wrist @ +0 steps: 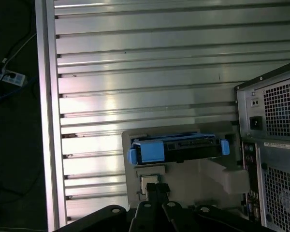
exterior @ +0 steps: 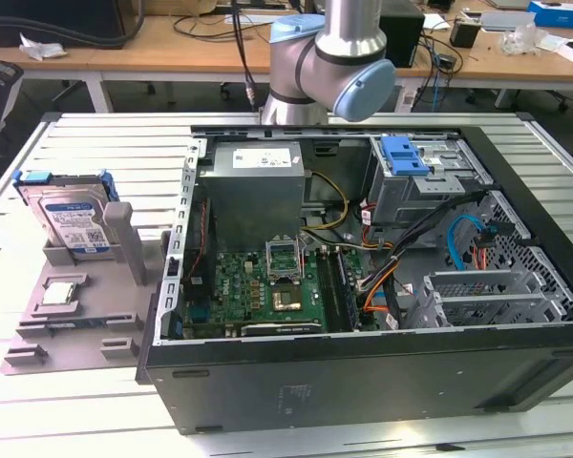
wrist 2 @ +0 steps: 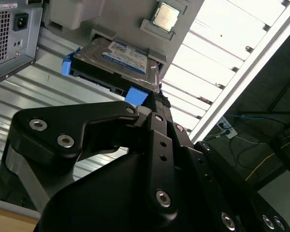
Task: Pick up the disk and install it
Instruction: 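Reach for the disk, then pick up the disk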
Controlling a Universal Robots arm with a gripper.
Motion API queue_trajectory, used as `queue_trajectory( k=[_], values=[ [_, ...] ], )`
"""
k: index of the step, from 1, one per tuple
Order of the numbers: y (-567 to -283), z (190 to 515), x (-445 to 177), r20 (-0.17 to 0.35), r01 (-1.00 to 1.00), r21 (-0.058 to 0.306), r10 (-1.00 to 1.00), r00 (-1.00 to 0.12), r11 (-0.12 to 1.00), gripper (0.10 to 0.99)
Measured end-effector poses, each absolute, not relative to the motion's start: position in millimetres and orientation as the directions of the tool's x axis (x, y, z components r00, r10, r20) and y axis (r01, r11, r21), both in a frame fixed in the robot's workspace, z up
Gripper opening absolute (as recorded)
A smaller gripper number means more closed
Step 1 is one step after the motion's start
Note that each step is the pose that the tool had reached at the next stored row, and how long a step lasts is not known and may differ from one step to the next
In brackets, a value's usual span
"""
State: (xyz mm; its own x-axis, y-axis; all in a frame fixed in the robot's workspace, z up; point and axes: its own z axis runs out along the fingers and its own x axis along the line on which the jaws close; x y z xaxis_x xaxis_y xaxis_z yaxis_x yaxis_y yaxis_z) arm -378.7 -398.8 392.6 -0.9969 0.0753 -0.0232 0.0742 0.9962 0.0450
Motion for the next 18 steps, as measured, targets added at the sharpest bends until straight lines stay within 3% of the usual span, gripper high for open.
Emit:
queue_trajectory(
  k=[18],
  values=[
    [-398.8, 392.6, -379.9, -0.023, 0.003, 0.045, 0.004, -1.000, 0.999, 0.106]
  ],
)
